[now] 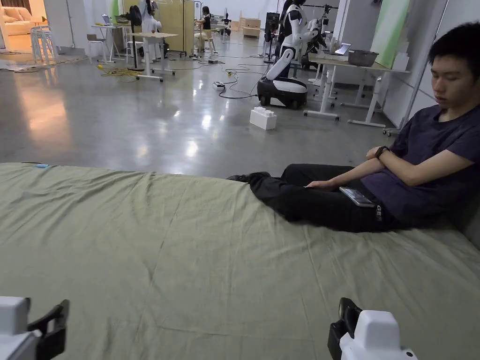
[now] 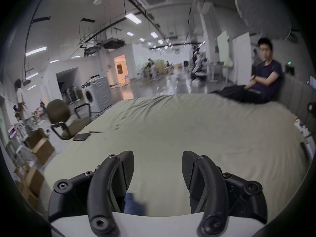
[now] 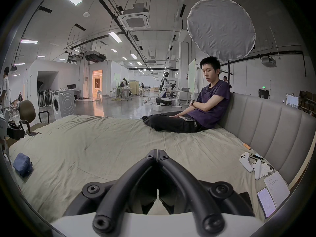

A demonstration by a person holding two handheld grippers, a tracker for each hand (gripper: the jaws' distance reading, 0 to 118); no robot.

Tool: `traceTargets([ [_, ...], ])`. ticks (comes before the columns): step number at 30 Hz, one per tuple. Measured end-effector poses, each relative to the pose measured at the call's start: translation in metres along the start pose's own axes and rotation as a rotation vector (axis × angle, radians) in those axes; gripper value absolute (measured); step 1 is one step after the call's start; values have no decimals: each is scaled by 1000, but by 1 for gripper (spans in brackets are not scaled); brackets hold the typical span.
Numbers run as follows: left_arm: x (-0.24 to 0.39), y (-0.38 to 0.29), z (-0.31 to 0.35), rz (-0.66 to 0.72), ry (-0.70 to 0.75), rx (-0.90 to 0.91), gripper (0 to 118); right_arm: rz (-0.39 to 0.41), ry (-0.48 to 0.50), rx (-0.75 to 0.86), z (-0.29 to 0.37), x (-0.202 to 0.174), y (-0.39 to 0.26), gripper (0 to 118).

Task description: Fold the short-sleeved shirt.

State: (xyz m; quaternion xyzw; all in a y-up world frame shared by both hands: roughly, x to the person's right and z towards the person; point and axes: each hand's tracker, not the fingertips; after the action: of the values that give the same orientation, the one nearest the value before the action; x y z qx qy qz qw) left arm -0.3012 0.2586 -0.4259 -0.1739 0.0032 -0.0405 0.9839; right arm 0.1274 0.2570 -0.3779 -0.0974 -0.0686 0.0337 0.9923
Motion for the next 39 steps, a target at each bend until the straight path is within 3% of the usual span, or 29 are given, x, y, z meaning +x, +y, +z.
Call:
traceTargets([
  [4,47,-3,0,7,1,97,50,-14,-2,6,-2,-3,-2,1],
  [8,85,0,9,-19,-3,157,31,-23,-12,13,-2,-2,-2,1],
  [12,102,7,11,58,-38,171,12,-40,-21,18,0,2,-1,1],
  [17,111,12,10,42,-31,182,5,-47,-9,27,4,5,1,1],
  [39,111,14,7,32,-43,160,5,-23,-30,33,2,11,0,1],
])
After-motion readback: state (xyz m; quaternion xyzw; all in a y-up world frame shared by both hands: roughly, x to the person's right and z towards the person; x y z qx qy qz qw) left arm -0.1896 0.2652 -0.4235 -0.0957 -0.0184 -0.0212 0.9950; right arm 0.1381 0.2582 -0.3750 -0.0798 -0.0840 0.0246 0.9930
